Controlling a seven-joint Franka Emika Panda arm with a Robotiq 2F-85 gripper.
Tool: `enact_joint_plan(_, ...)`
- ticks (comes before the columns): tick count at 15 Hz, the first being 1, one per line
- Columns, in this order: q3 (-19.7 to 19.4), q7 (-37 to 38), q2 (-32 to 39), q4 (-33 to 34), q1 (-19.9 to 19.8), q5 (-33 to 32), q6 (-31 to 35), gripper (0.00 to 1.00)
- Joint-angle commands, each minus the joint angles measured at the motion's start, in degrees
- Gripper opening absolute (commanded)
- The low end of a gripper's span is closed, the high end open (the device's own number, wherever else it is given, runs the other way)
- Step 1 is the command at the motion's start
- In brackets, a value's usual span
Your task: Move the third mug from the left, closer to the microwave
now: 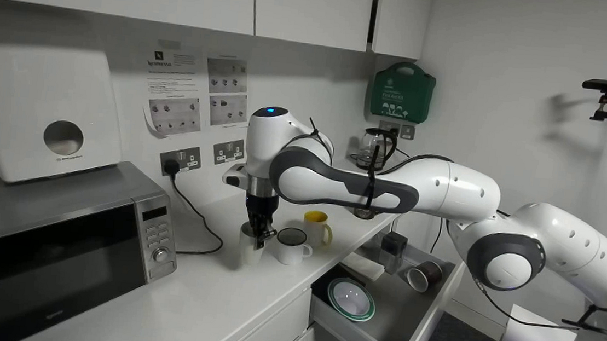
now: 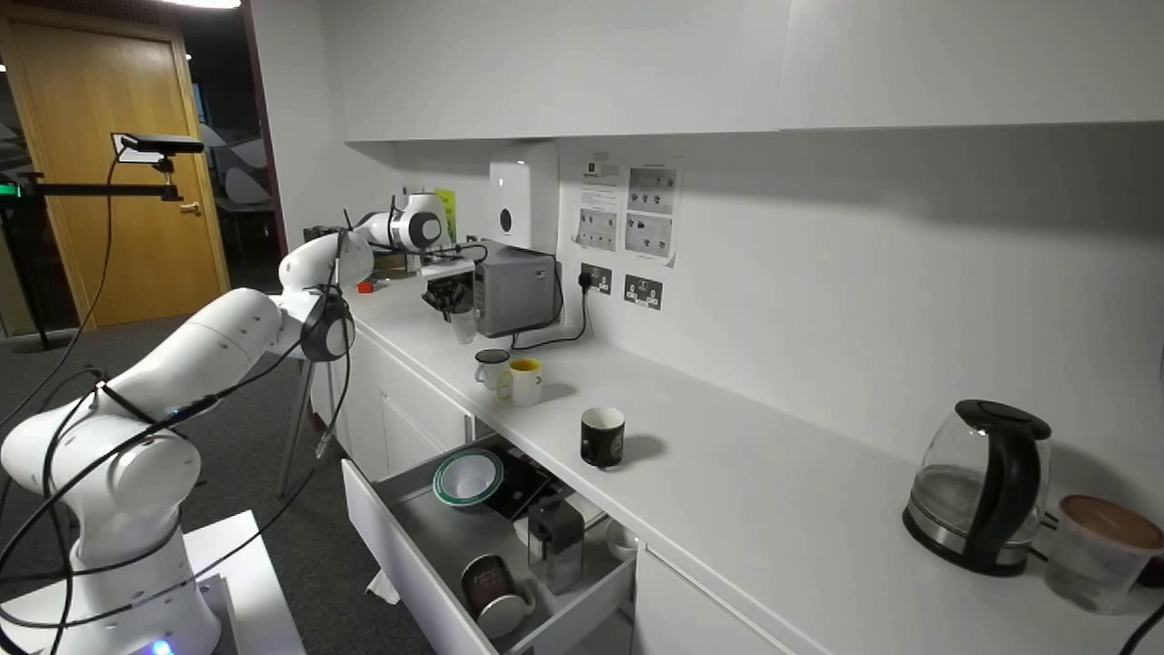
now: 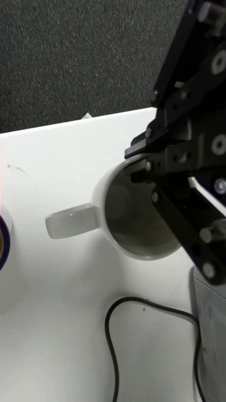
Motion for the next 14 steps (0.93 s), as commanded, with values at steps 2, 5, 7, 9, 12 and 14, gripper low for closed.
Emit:
enact_joint_plan(2,-1.72,-1.84,-1.65,-1.39,0.36,-1.86,2.50,0.02)
enact_joint_plan(5,-2.17,-1.87,-0.95,-1.40,0.06,-1.95,2.09,0.02)
enact_joint_plan(7,-2.43,-2.02,0.14,-0.25,-0.01,-1.92,1.07,0.02)
enact_joint_plan(9,-2.53,-1.83,-2.07,-4.92,-0.16,-1.42,2.55,0.02)
enact_joint_plan(12,-2.19,-2.42,2.20,1.78,-0.12,-1.77,-1.45,0.02)
enact_joint_plan(14,-2.04,-2.55,2.47,1.71,-0.21,-1.59,-2.22,0.02)
